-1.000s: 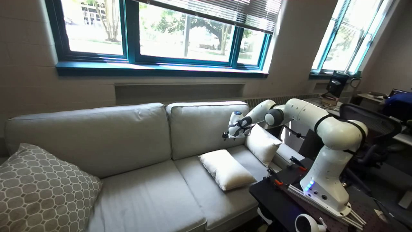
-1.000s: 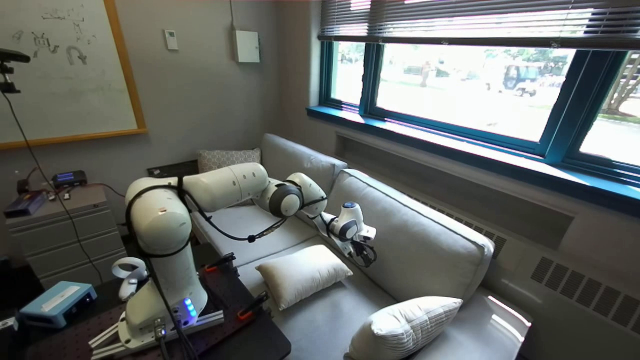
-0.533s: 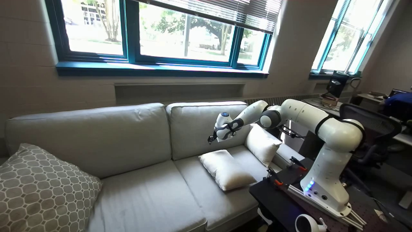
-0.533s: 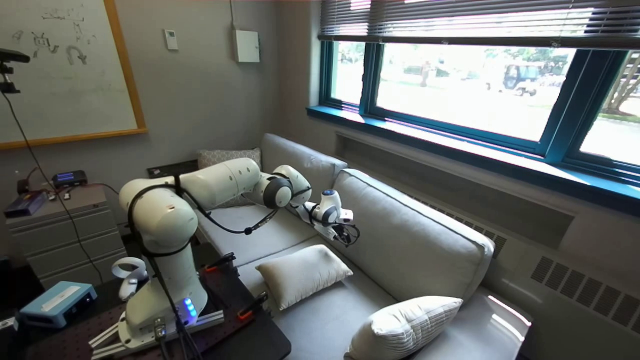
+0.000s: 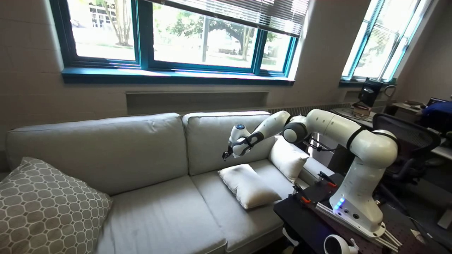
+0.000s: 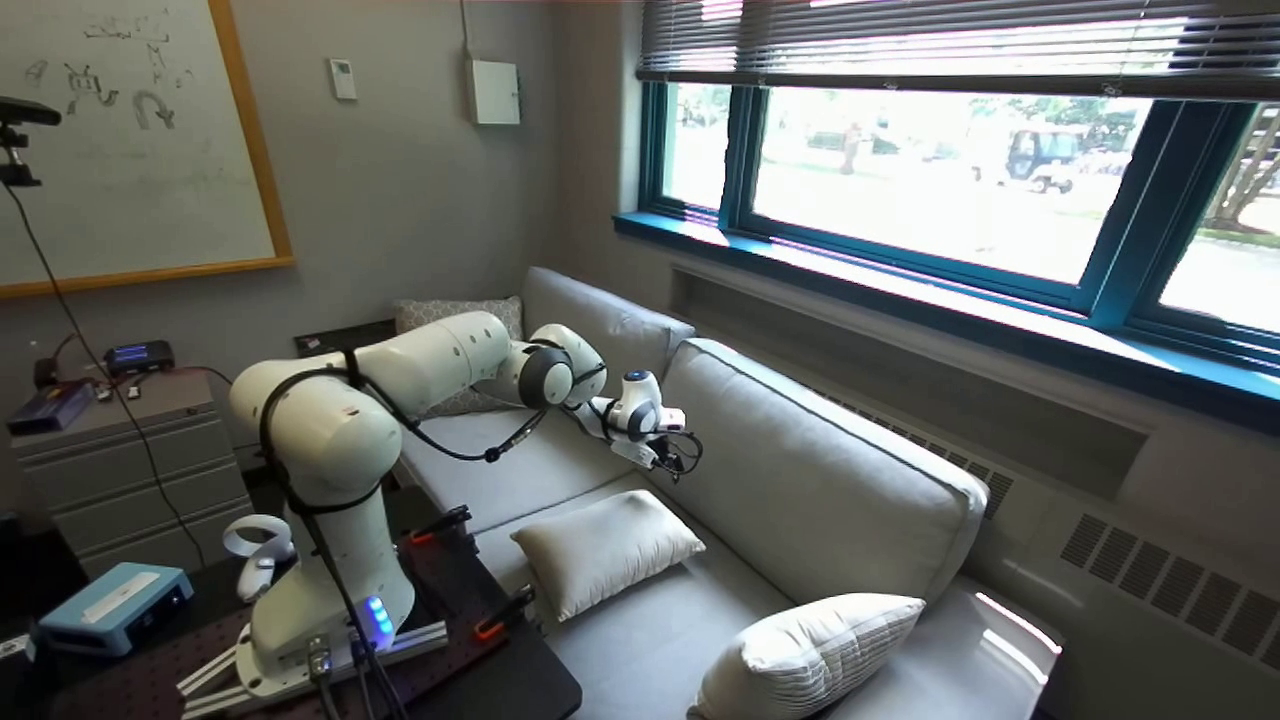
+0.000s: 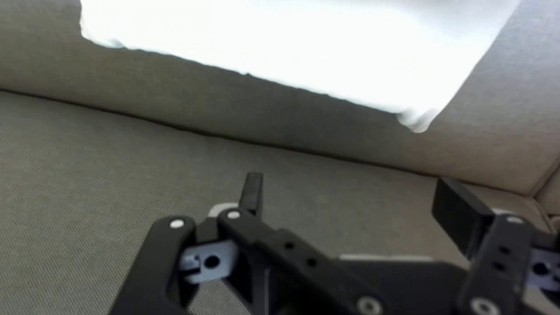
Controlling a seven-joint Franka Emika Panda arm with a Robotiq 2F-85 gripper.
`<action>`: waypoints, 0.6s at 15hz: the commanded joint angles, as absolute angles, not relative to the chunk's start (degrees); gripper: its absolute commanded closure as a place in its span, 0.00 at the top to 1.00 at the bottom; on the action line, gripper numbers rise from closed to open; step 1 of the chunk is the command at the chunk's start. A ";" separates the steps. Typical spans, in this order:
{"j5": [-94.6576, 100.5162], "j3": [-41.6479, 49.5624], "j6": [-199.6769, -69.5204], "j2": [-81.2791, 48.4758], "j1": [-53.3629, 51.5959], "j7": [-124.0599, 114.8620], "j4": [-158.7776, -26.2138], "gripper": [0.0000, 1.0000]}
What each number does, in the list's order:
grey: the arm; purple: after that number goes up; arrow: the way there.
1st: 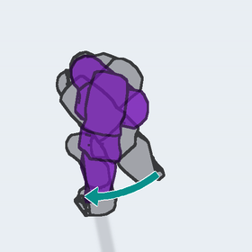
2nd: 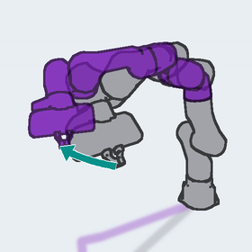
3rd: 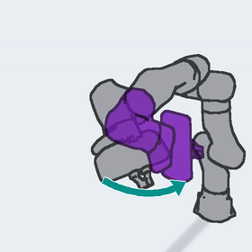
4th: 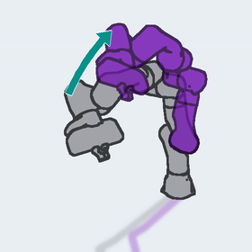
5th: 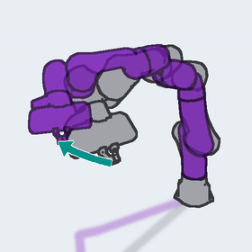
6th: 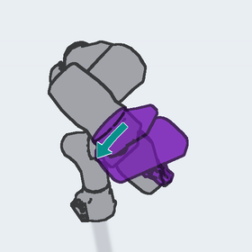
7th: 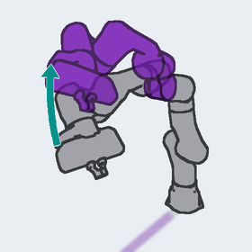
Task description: Arrange the small pillows on the right side of the couch
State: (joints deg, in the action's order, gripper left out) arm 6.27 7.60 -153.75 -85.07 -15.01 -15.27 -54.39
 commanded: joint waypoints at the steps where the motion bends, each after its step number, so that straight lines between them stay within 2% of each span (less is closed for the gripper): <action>1: 6.38 7.54 -153.55 -85.07 -14.81 -15.23 -54.17 1.00; 9: 7.13 7.93 -150.60 -85.10 -17.60 -16.00 -55.09 1.00</action>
